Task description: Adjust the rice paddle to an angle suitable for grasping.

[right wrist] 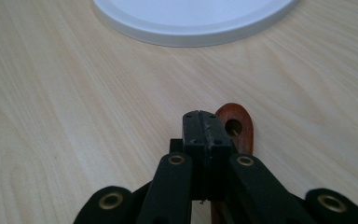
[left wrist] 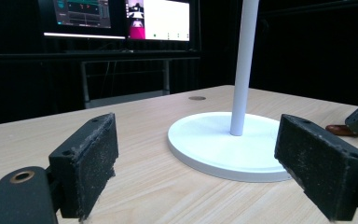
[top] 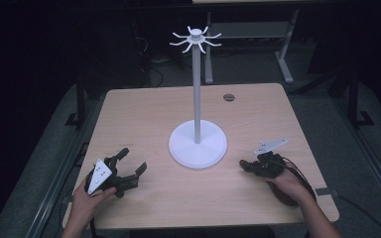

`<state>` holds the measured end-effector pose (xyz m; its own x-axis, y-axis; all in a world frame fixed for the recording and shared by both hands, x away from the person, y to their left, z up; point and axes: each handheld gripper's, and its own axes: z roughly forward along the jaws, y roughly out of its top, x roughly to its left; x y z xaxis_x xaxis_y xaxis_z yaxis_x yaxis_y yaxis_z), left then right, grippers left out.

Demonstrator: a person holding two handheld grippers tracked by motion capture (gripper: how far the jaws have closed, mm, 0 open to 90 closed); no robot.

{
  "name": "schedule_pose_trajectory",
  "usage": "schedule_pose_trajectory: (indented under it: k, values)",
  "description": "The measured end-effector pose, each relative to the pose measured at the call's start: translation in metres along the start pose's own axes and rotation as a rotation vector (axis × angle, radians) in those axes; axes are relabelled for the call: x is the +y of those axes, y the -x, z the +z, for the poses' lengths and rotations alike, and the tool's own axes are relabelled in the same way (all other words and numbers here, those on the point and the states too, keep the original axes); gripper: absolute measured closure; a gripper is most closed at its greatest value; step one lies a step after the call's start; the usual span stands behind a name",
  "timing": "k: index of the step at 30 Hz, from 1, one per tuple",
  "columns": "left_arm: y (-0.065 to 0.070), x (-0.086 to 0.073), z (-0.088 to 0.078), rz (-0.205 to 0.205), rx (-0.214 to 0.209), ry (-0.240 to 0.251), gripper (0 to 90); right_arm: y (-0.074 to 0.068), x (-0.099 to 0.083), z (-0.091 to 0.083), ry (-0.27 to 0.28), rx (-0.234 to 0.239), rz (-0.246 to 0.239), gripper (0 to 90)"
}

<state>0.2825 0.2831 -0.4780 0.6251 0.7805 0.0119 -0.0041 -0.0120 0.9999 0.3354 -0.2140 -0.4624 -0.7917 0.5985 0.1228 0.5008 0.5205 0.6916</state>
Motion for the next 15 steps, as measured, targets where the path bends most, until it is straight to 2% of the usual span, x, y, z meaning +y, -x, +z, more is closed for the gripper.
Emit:
schedule_pose_trajectory:
  k: [9, 13, 14, 15]
  values:
    - [0.0, 0.0, 0.0, 0.001, 0.001, -0.001, 12.9, 0.012, -0.006, -0.008, 0.009, -0.037, 0.052, 90.0]
    - [0.0, 0.0, 0.0, 0.0, 0.0, 0.0, 12.9, 0.013, -0.006, -0.012, 0.024, -0.029, 0.063, 89.4]
    - [0.0, 0.0, 0.0, 0.0, 0.0, 0.001, 12.9, 0.013, -0.005, -0.015, 0.032, -0.021, 0.076, 85.8]
    - [0.0, 0.0, 0.0, 0.0, 0.0, 0.0, 12.9, 0.013, -0.005, -0.015, 0.032, -0.021, 0.076, 85.8]
